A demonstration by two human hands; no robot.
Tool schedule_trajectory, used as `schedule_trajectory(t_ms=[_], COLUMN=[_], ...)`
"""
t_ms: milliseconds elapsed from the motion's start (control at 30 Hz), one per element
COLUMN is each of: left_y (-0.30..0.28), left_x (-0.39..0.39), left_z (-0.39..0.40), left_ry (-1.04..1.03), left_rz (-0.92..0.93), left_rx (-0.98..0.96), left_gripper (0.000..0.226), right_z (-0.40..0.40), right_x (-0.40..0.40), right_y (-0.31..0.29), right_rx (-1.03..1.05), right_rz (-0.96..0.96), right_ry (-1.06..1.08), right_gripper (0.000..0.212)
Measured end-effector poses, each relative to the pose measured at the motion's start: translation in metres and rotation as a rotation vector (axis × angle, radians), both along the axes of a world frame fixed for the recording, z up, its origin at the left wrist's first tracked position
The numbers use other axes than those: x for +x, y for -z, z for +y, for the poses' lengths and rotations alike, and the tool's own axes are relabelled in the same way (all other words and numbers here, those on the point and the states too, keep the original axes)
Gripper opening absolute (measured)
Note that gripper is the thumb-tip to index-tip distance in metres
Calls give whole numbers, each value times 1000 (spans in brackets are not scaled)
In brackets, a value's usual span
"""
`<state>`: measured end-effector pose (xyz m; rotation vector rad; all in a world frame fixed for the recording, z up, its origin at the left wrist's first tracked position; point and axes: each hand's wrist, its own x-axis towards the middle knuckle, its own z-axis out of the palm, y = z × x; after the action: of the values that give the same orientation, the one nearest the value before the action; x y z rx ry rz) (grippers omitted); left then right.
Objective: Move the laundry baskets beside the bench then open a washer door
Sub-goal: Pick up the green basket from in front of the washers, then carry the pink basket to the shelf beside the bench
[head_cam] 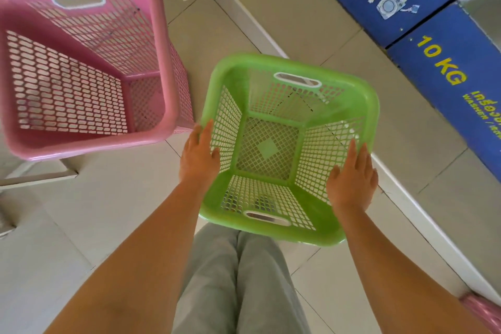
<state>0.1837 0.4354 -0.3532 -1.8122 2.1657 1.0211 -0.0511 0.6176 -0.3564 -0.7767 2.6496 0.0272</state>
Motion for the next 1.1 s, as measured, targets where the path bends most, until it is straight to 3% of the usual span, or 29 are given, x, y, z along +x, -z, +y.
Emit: schedule_trajectory(t_ms=[200,333,667,900,1100], left_y=[-34,-44,-32,-4,29], left_x=[34,80,223,290,317], left_z=[-19,-52,-186,-282,-325], left_ry=[-78,-160,-332,-311,-324], left_rz=[-4,-28,-152,-238,-242], left_rx=[-171,-207,-272,-235,-117], left_gripper=[54,56,54,56,65], right_z=[-42,-87,-257,-365,-398], right_x=[43,83,197,230,232], right_y=[-30,-41,-31,1,37], right_rx=[-37,-86,-247,-237,-199], right_rz=[-79,-89,-171,-216,-272], right_ry=[-100,-229,-388,-344,-244], right_gripper=[68,64,60,70,85])
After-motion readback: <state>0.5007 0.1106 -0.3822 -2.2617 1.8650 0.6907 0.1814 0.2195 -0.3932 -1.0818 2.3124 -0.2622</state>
